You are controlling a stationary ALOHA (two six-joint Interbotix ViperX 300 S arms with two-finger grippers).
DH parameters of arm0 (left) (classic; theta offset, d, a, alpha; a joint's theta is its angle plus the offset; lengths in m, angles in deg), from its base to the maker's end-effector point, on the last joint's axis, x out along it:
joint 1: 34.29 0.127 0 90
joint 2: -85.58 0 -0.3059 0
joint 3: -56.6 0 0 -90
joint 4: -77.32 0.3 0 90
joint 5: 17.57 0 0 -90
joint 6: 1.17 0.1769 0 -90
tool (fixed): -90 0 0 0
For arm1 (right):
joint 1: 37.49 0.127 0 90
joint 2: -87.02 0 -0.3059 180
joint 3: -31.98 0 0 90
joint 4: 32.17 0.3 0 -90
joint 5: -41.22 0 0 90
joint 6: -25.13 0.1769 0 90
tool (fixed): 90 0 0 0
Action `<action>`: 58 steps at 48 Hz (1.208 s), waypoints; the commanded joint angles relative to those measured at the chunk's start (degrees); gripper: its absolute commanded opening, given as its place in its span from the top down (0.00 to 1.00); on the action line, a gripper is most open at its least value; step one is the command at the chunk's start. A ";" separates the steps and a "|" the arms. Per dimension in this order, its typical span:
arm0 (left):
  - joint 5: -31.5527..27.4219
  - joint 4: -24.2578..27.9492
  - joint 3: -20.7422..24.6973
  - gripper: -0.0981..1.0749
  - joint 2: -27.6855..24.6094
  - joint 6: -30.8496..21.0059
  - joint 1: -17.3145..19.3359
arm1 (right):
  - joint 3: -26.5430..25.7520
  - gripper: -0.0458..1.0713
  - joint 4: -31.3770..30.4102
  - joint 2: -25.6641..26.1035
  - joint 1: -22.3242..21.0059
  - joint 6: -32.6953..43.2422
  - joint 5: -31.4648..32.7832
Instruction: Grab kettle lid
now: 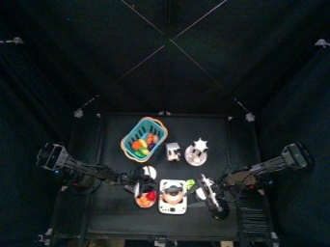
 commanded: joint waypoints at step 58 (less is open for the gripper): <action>0.18 0.09 0.09 0.27 0.26 0.09 0.18 | -13.62 0.20 41.31 -8.96 -4.04 -5.71 25.14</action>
